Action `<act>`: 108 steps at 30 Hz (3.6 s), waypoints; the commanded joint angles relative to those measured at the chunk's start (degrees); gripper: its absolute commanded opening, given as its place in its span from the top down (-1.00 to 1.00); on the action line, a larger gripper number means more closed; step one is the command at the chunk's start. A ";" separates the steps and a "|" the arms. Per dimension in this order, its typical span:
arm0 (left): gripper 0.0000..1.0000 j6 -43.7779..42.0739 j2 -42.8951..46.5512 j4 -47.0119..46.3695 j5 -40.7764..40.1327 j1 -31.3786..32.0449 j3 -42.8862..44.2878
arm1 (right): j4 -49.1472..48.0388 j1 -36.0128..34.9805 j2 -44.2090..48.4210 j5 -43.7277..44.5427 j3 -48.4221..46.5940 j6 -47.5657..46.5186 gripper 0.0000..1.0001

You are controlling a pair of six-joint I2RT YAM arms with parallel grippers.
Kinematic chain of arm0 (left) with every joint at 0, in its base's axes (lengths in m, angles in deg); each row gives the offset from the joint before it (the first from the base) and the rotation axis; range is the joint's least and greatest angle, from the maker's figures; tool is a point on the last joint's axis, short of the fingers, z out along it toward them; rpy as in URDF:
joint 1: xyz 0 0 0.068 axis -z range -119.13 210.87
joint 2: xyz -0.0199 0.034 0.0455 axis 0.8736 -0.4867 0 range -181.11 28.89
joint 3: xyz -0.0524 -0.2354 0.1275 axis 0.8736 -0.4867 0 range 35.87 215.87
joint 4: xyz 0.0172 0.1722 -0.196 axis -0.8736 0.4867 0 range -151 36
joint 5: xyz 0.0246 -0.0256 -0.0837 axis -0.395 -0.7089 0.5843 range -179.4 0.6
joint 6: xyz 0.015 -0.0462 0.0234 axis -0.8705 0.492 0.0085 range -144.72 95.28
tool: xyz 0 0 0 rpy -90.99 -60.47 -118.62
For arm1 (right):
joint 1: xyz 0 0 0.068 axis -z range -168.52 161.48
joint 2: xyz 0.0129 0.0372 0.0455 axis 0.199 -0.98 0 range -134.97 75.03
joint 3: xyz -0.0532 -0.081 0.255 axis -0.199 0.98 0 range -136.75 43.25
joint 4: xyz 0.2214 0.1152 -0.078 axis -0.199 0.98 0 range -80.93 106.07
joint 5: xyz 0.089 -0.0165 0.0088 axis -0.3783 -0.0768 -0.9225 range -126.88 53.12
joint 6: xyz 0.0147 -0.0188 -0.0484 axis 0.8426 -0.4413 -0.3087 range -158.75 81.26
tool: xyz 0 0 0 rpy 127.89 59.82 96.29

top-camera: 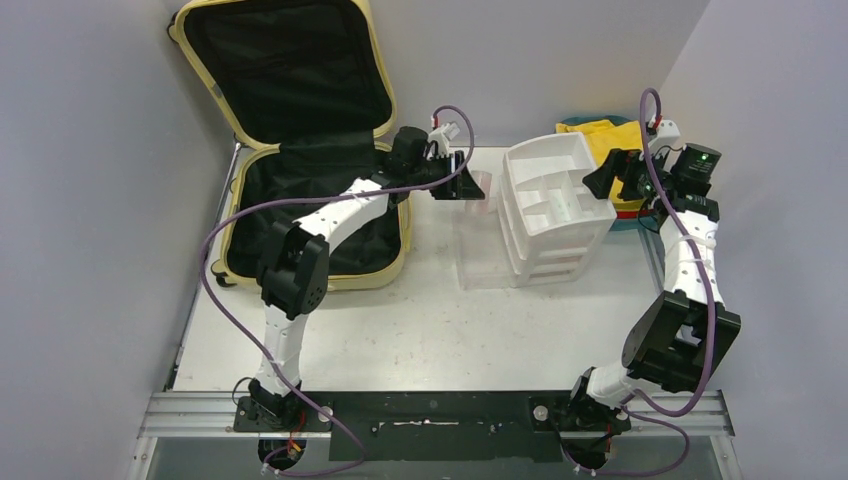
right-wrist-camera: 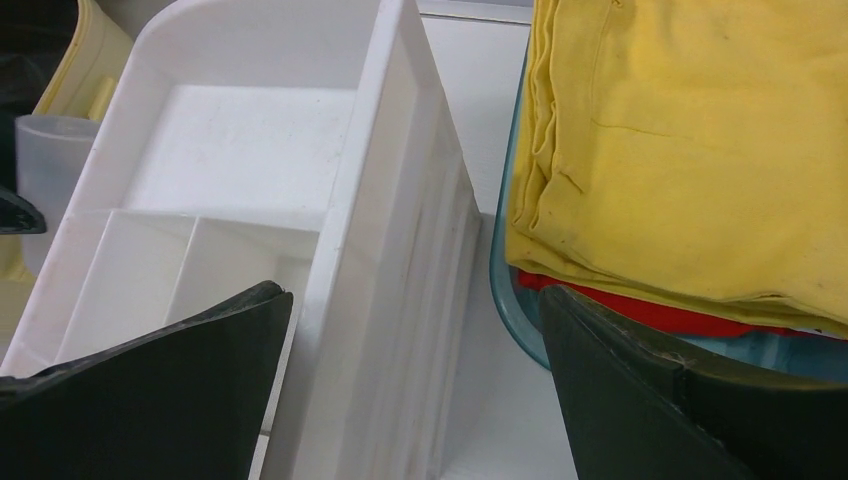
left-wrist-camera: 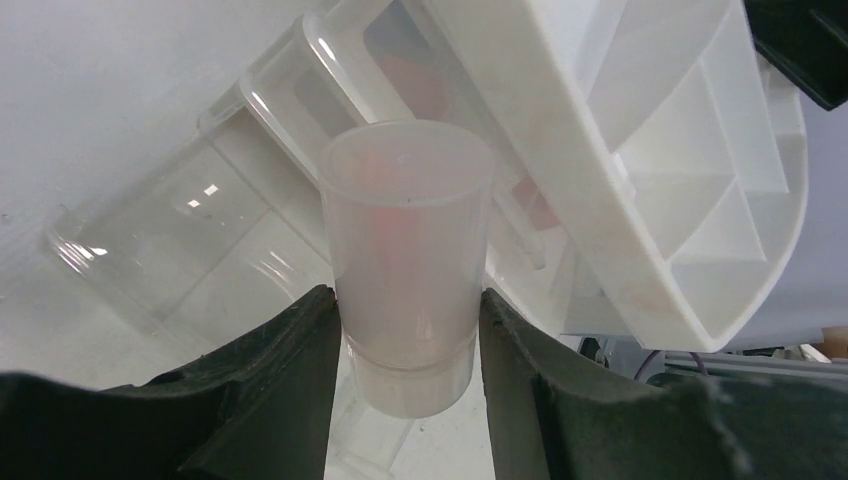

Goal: Open, take out, and arrange the luggage
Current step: Place the personal item in the drawer, then close the drawer in the storage box.

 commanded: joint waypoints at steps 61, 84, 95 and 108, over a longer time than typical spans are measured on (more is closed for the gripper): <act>0.89 -29.44 -1.12 14.52 -21.41 1.65 -6.01 | 3.23 3.66 -9.39 7.46 -1.65 -1.04 1.00; 0.91 -12.70 -6.91 1.76 -7.18 3.45 -6.23 | -4.66 -3.08 -18.11 -6.13 3.74 4.97 0.85; 0.88 -6.78 -11.03 -3.72 -5.19 4.35 -3.33 | -10.92 -6.63 -18.05 -9.22 7.38 11.05 0.84; 0.83 -2.09 -14.66 -7.68 -3.18 4.71 0.80 | -16.37 -9.12 -17.13 -10.43 10.78 15.26 0.84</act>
